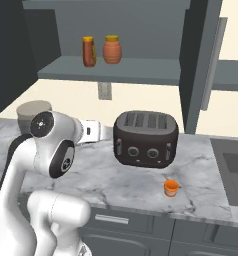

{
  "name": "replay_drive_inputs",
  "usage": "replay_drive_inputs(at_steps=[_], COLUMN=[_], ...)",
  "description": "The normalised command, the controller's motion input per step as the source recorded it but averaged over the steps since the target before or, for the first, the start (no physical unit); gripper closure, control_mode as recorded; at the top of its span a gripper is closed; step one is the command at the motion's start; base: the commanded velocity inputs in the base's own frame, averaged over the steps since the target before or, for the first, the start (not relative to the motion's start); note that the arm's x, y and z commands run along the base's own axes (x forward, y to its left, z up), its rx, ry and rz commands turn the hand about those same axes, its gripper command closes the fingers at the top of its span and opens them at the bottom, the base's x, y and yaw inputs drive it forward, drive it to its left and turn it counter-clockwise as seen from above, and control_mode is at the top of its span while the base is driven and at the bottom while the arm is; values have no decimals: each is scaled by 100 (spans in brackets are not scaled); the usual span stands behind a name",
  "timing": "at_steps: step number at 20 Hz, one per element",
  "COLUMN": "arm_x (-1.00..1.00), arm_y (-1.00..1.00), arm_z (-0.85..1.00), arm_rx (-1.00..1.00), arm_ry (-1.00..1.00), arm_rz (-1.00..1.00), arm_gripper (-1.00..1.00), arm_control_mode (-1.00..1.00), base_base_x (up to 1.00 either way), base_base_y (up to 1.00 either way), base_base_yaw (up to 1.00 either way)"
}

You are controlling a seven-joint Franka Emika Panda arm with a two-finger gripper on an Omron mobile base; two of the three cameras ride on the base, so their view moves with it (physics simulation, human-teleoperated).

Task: Pick the jam and honey bottle from the counter and place them in the cabinets closest to them.

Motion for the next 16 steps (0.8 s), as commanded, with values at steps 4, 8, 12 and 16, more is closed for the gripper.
replay_drive_inputs(at_steps=[4, 8, 12, 16], arm_x=[0, 0, 0, 0], arm_y=[-21, -23, 0, 0], arm_z=[-8, -12, 0, 0], arm_rx=[0, -1, 0, 0], arm_ry=[0, 0, 0, 0], arm_rz=[0, 0, 0, 0], arm_gripper=[-100, -100, -100, -100], arm_control_mode=[-100, 100, 100, 100], base_base_x=[0, 0, 11, 15], base_base_y=[0, -9, -48, -51], base_base_yaw=[0, 0, 0, 0])
